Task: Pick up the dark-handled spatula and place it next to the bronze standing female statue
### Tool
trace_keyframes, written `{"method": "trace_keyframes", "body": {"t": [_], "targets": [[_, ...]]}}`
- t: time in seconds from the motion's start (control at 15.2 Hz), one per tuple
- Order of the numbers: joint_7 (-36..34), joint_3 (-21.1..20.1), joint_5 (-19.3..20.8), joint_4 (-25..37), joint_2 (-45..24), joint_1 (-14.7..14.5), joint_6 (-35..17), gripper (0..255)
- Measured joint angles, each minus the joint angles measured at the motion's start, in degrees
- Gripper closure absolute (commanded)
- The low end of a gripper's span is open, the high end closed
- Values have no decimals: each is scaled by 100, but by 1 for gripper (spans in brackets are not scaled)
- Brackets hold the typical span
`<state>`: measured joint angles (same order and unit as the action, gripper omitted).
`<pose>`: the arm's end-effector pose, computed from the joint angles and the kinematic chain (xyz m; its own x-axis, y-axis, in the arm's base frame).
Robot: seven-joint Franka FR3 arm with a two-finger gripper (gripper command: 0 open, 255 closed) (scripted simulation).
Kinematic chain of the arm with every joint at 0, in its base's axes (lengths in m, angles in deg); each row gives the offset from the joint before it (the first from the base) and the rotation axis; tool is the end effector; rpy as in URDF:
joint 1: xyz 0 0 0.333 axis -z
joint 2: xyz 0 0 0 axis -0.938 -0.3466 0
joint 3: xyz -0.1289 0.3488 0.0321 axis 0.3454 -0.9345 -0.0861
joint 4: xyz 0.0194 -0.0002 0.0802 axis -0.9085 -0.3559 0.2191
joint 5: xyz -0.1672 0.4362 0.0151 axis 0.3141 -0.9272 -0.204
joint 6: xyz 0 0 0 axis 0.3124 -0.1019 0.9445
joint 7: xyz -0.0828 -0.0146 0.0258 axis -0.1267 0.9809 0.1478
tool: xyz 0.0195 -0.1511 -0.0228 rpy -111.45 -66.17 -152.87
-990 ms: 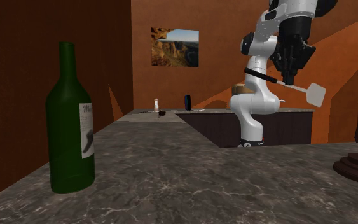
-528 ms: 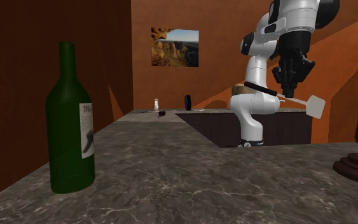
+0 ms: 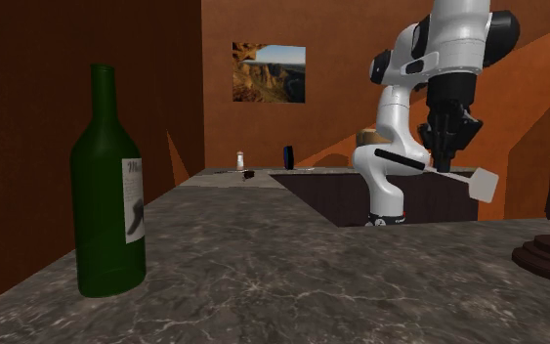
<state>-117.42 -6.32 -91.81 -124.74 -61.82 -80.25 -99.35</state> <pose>0.4182 0.2541 0.4789 0.7613 -0.6450 0.0663 -0.6465 -0.7629 0.0000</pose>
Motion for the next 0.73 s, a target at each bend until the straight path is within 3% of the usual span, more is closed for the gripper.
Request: {"method": "trace_keyframes", "body": {"t": [0.73], "targets": [[-67, -98, 19, -672, -246, 4, -911, 255]]}}
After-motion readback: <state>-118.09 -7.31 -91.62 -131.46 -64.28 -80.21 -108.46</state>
